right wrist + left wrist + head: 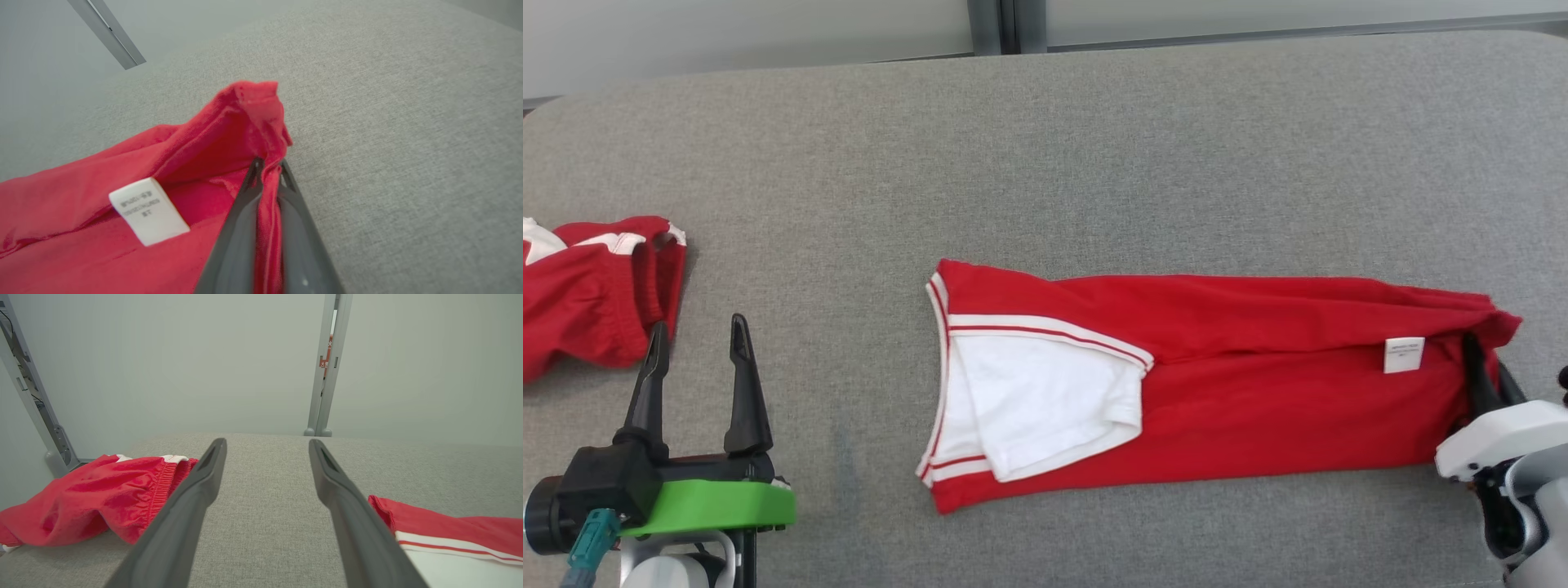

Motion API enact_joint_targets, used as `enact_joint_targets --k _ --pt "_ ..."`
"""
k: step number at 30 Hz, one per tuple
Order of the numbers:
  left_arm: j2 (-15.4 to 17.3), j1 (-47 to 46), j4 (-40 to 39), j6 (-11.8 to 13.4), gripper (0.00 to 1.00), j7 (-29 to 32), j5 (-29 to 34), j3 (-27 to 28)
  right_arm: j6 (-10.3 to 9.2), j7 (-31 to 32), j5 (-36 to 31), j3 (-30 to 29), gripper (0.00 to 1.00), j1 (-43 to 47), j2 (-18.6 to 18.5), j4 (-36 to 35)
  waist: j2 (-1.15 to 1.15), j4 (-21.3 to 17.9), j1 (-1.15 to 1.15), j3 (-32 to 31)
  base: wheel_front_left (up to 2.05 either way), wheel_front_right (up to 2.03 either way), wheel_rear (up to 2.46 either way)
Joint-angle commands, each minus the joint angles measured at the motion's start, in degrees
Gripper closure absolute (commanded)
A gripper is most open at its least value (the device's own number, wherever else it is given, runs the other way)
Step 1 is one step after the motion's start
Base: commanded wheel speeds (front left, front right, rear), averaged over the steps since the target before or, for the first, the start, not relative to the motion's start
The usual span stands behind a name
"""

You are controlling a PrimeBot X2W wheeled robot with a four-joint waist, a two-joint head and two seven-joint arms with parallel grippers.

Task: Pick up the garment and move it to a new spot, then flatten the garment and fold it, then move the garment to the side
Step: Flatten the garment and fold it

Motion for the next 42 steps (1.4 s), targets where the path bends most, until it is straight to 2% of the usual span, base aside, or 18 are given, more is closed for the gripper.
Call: enact_joint_targets --k 1,4,9,15,29,35,42 --pt "-0.06 0.92 0.1 -0.13 0.0 -0.02 0.39 -0.03 -0.15 -0.17 -0.82 -1.25 1.0 -1.01 -1.25 0.07 0.0 -0.14 0.0 -0.44 0.0 0.0 0.0" --pt "-0.06 1.29 0.24 -0.15 0.0 -0.02 0.13 -0.28 -0.14 -0.18 -2.15 -3.6 1.0 -1.96 -3.0 0.84 0.0 -0.16 0.0 -1.06 0.0 0.0 0.0" --pt "-0.06 1.89 0.4 -0.15 0.0 -0.02 0.11 -0.3 -0.14 -0.18 -3.94 -4.42 1.0 -3.13 -3.67 0.41 0.0 0.0 0.0 -2.02 0.0 0.0 0.0" --pt "-0.06 2.72 0.55 -0.16 0.0 -0.02 0.29 0.27 -0.13 0.01 -5.64 -1.78 1.0 -2.26 -0.67 -3.52 0.0 0.25 0.0 -3.11 0.0 0.0 0.0" --pt "-0.05 2.26 1.04 -0.16 0.0 -0.02 0.5 -0.44 -0.12 4.8 -9.04 10.63 1.0 -3.02 9.39 -15.34 0.0 1.91 0.0 -3.06 0.0 0.0 0.0" --pt "-0.05 1.06 1.42 -0.17 0.0 -0.02 -0.02 -1.43 -0.12 5.82 -9.5 16.99 1.0 -5.11 13.57 -15.31 0.0 3.38 0.0 -2.23 0.0 0.0 0.0" --pt "-0.04 -0.13 1.81 -0.17 0.0 -0.02 -0.53 -2.25 -0.12 5.3 -8.59 23.03 1.0 -8.15 15.4 -11.49 0.0 5.44 0.0 -1.25 0.0 0.0 0.0"
